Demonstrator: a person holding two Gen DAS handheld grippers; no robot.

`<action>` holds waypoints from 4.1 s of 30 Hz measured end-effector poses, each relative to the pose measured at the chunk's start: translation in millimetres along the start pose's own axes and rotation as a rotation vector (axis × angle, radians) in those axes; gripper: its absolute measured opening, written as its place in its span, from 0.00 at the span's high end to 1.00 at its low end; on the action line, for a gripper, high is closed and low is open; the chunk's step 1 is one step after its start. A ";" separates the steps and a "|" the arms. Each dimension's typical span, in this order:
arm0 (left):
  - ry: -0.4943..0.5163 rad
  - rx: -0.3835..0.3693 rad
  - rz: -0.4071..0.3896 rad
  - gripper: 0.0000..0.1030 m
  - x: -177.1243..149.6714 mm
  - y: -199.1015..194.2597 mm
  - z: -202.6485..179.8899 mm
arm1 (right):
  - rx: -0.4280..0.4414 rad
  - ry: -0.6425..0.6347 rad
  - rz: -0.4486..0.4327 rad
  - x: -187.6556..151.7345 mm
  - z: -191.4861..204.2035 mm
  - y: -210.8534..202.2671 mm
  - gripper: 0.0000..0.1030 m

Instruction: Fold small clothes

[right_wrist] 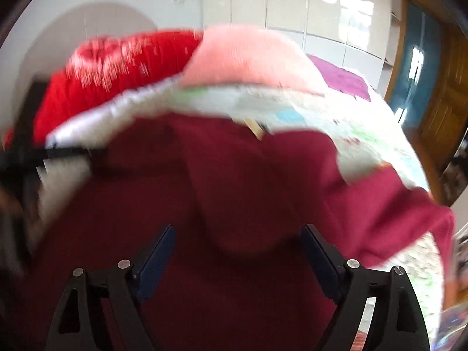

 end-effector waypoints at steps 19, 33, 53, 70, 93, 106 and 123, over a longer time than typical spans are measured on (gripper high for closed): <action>0.096 0.038 -0.015 0.74 0.6 -10.5 -8.7 | -0.329 -0.262 0.028 -19.4 -55.9 -40.3 0.93; 0.123 -0.006 0.007 0.74 6.7 1.8 -32.4 | 0.002 0.159 0.049 14.8 -42.8 19.4 0.83; 0.241 -0.020 0.029 0.74 -15.4 1.5 -51.4 | -0.329 -0.145 -0.020 65.1 -62.5 0.6 0.93; 0.224 -0.065 -0.010 0.74 -20.9 -33.7 -60.8 | -0.054 0.175 0.019 15.3 -66.0 9.2 0.68; 0.217 -0.072 0.004 0.47 -23.6 -23.9 -122.5 | 0.018 0.622 -0.281 -43.5 -165.1 -99.7 0.25; 0.250 -0.046 0.016 0.47 -31.1 -31.0 -126.2 | 0.221 1.305 -0.582 -137.5 -290.8 -103.2 0.24; 0.092 -0.036 -0.019 0.47 -10.0 -41.8 -57.8 | -0.009 0.470 -0.616 17.3 -199.4 -208.5 0.93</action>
Point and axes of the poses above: each gripper's, at about its wrist camera, not at the fingertips, and y roughly the way its jaws point, z to its left, x to its top, the point moved 1 cm from there along y, roughly the way its jaws point, and after that the axes turned 13 degrees about x, right-handed, at the moved point
